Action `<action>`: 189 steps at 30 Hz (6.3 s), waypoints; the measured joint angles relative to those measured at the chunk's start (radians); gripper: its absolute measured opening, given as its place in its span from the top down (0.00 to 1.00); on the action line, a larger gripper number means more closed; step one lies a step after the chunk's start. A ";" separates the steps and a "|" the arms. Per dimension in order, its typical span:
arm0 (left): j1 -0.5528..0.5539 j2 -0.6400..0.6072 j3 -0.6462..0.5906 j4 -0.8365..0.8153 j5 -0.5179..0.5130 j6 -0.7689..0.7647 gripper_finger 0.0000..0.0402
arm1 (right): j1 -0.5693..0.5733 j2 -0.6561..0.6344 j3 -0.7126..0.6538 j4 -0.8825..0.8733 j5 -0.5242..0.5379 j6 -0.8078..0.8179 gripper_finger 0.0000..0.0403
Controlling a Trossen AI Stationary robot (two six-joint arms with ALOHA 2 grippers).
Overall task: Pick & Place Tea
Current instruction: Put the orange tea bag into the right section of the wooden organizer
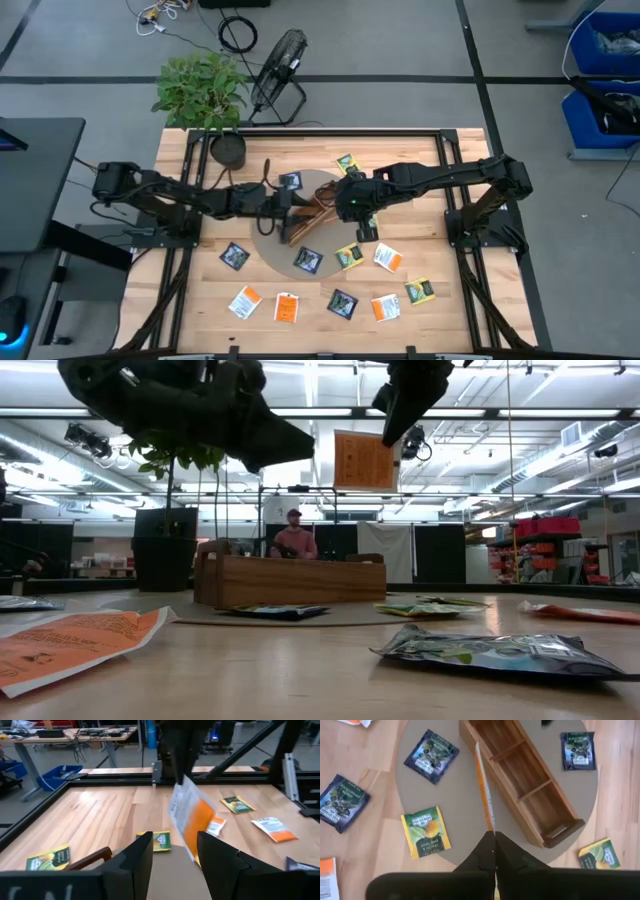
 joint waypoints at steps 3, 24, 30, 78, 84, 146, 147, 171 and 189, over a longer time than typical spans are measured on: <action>0.000 0.034 0.023 0.000 -0.004 0.000 0.60 | 0.000 0.000 0.000 0.004 0.000 0.018 1.00; -0.031 0.085 0.076 -0.002 -0.009 0.033 0.60 | -0.022 0.001 0.000 -0.013 0.009 0.073 1.00; -0.031 0.084 0.076 0.006 -0.063 0.051 0.60 | -0.022 0.001 0.000 -0.013 0.012 0.080 1.00; -0.051 0.085 0.036 0.051 -0.096 0.059 0.97 | -0.023 0.002 0.000 0.105 -0.070 -0.069 0.78; -0.087 0.085 -0.113 0.340 -0.202 0.034 0.97 | -0.015 0.002 0.000 0.089 -0.069 -0.014 0.59; -0.269 0.082 -0.397 0.869 -0.377 0.154 0.72 | -0.031 -0.063 -0.162 0.417 0.047 -0.274 1.00; -0.269 0.082 -0.407 0.862 -0.389 0.144 0.70 | -0.033 -0.066 -0.161 0.397 0.062 -0.277 1.00; -0.275 0.069 -0.493 0.860 -0.419 -0.008 0.59 | -0.124 0.312 0.267 -0.148 0.259 -0.402 1.00; -0.275 0.070 -0.493 0.838 -0.419 -0.010 0.59 | -0.139 0.499 0.431 -0.330 0.335 -0.506 1.00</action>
